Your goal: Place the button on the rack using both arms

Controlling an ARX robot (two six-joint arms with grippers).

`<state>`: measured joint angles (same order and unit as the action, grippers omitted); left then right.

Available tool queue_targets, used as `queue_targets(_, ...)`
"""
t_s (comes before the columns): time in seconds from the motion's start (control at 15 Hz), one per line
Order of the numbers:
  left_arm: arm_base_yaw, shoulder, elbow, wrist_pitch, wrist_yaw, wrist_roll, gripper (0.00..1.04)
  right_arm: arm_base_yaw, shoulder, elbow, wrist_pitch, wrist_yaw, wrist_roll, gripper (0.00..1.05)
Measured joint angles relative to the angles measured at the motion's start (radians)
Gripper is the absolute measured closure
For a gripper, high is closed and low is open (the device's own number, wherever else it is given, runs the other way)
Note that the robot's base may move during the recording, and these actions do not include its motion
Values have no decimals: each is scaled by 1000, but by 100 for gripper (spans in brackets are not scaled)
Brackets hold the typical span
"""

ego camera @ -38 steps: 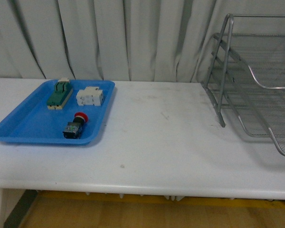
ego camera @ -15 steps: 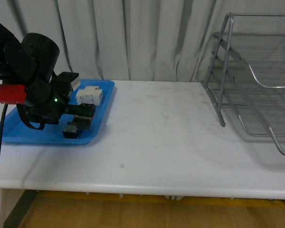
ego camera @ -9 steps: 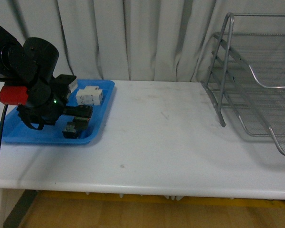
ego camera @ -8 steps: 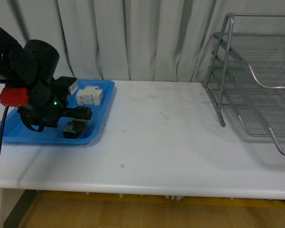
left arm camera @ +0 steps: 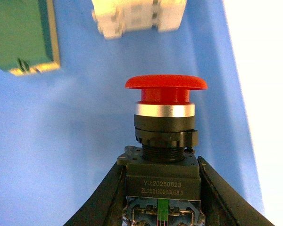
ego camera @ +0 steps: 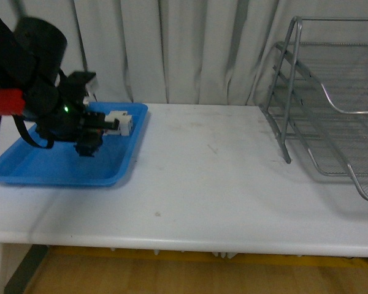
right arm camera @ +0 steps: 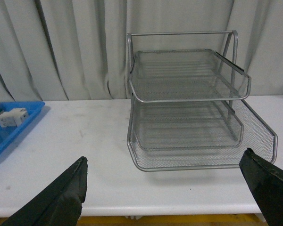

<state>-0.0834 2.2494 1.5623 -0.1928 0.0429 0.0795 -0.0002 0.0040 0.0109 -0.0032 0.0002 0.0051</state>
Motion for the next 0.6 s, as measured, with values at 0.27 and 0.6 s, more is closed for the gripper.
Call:
queue_targets(0.27, -14, -414, -262, 108, 37, 10, 69, 0, 0, 0, 0, 0, 0, 6)
queue_targets(0.6, 8, -830, -651, 106, 55, -1, 69, 0, 0, 0, 0, 0, 0, 6)
